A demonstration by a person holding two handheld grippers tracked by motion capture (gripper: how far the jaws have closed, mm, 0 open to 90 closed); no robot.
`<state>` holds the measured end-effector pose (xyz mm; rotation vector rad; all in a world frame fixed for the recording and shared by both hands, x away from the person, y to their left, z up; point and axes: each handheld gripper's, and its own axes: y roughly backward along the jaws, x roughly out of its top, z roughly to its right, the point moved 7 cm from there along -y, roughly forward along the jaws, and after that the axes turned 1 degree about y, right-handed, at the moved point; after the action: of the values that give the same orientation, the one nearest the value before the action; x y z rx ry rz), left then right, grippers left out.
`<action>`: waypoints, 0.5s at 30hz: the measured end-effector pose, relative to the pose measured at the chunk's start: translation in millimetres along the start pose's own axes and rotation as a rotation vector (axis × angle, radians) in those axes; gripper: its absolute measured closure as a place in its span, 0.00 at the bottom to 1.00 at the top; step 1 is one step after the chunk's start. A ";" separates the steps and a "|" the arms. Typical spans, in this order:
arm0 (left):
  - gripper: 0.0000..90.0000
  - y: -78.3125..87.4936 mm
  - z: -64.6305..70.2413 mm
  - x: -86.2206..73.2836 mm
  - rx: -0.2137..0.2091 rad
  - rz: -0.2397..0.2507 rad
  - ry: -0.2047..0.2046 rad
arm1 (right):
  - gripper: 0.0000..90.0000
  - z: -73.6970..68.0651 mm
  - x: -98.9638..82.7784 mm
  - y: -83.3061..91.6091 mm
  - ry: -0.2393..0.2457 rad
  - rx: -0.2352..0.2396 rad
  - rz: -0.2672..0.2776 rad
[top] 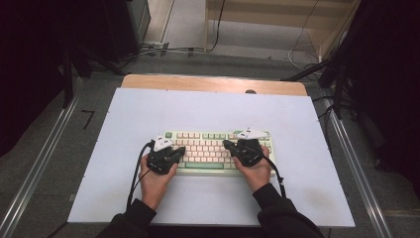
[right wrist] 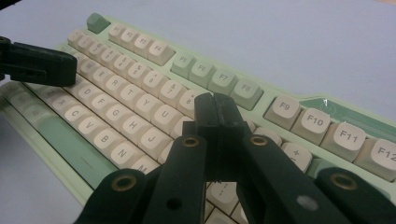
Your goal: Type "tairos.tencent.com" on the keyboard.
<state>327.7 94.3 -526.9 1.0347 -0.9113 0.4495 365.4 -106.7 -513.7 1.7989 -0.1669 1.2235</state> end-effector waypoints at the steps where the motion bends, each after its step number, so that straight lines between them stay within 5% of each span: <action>1: 1.00 2.1 -0.7 2.1 -0.002 0.014 0.005 | 0.98 0.1 0.1 0.5 0.001 0.002 0.001; 15: 1.00 3.8 -11.0 4.0 0.008 0.037 0.047 | 0.98 1.8 -2.1 2.8 -0.010 0.006 0.001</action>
<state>332.0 105.4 -523.9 1.0120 -0.8881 0.5069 364.0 -110.4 -513.8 1.8104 -0.1702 1.2176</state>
